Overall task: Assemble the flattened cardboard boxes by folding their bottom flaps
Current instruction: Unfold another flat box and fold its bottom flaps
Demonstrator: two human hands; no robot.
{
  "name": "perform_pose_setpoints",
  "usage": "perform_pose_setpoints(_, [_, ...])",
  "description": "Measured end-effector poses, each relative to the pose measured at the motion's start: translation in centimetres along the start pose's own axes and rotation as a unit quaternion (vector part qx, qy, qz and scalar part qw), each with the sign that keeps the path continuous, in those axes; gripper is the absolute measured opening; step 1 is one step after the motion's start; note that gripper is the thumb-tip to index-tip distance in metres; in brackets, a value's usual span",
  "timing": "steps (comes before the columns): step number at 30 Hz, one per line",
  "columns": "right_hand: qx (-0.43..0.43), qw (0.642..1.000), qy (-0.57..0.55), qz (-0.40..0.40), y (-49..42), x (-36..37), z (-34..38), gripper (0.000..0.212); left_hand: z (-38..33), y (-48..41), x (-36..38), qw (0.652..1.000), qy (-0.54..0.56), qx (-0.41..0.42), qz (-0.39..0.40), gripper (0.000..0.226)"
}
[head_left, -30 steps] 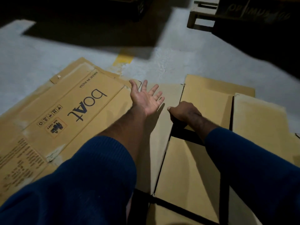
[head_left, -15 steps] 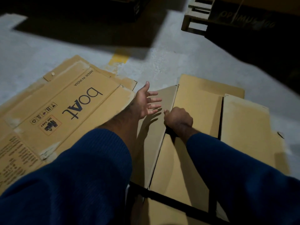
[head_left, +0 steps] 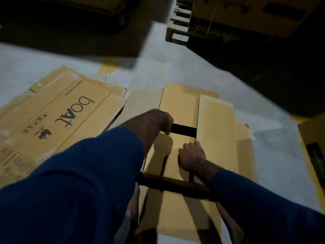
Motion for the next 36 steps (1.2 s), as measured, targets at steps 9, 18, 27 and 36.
perform_pose_setpoints(9, [0.055,0.998,-0.001,0.004,7.7,1.0,-4.9,0.05,-15.1,13.3,1.0,0.988,0.003,0.15,0.021,0.041])
perform_pose_setpoints(18, [0.281,0.956,-0.039,-0.069,17.3,3.6,-13.2,0.083,-19.6,19.7,2.2,0.992,-0.043,0.114,0.017,0.052])
perform_pose_setpoints(27, [0.295,0.919,-0.261,0.034,15.4,12.1,-16.7,0.053,-26.0,18.2,-2.5,0.981,-0.063,0.182,-0.014,0.051])
perform_pose_setpoints(36, [0.34,0.828,-0.442,0.061,10.5,16.8,-17.5,0.02,-23.0,12.4,-2.4,0.989,-0.043,0.132,0.052,0.051])
Point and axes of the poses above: each hand's wrist, its own y-axis away from the middle knuckle, its own x-axis out of the palm, z = x × y, the point moved 7 cm from there along -y, towards the middle knuckle, and after that the axes turned 6 degrees about z, right-handed, at the moved point
